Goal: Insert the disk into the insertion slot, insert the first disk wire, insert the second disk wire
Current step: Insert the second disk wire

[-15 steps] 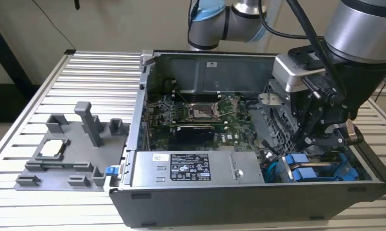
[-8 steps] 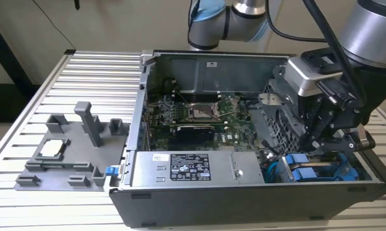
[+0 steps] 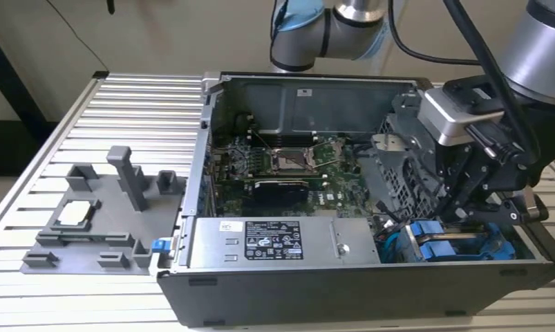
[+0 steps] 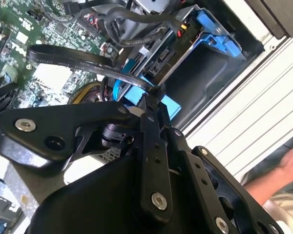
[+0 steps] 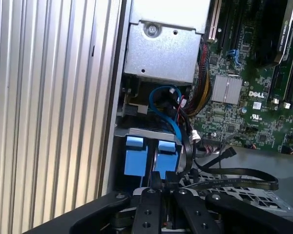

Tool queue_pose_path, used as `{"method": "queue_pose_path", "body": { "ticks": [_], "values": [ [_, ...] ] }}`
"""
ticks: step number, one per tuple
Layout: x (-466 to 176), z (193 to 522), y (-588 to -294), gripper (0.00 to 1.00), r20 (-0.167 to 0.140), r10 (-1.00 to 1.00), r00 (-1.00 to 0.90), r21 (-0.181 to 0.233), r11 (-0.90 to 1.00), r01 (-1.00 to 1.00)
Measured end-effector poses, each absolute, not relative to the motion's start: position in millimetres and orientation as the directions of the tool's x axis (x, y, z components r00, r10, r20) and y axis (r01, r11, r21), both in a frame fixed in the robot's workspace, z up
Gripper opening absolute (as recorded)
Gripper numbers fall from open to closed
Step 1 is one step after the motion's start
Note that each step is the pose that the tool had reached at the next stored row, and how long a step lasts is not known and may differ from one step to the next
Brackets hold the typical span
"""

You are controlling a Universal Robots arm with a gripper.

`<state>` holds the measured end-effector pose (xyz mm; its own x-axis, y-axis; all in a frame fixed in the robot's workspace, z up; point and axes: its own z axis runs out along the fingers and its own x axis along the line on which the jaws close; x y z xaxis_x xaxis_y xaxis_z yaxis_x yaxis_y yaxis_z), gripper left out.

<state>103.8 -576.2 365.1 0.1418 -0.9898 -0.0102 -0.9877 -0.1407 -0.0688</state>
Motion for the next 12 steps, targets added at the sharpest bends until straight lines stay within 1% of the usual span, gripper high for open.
{"method": "queue_pose_path", "body": {
  "ticks": [6, 10, 12],
  "values": [
    [120, 363, -578, 0.16, -0.027, -0.99, 0.141, -0.045, -0.14, -0.989],
    [124, 361, -578, 0.16, -0.049, -0.99, 0.135, -0.044, -0.133, -0.99],
    [124, 360, -578, 0.16, -0.054, -0.991, 0.119, -0.043, -0.117, -0.992]
  ]
}}
